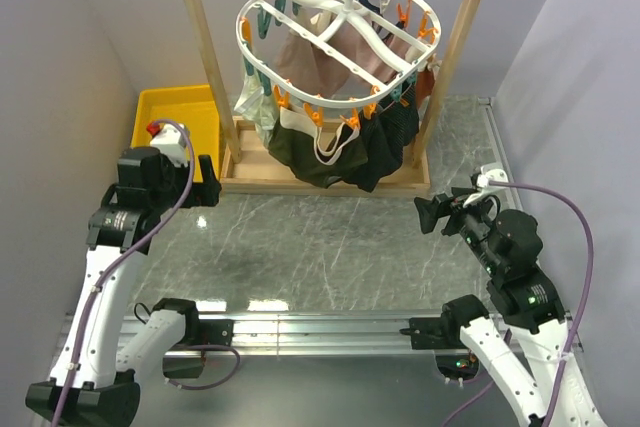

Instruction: Clip the underwear to the hanger

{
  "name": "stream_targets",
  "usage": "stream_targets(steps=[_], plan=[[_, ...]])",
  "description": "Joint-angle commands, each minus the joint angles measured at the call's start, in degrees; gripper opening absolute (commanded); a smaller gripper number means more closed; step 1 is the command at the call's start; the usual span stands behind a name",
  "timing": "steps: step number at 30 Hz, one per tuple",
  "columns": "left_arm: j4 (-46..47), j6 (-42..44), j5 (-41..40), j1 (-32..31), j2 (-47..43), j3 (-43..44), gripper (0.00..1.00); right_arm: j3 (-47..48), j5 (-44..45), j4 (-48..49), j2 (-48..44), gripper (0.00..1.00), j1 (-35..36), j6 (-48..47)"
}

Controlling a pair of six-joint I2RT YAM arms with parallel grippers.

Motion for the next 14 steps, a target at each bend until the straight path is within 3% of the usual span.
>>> stream_targets(steps=[1, 7, 14], plan=[[2.8, 4.2, -2.4, 0.2, -4.0, -2.8, 0.99, -1.2, -0.9, 1.5, -2.6, 0.93, -1.8, 0.8], [5.9, 5.4, -3.1, 0.2, -10.3, -8.2, 0.99, -3.1, -2.7, 1.1, -5.4, 0.97, -4.8, 0.8], [6.8, 6.7, -4.1, 0.2, -12.5, -8.2, 0.99, -2.6, -2.6, 1.2, -7.2, 0.99, -5.7, 0.8]])
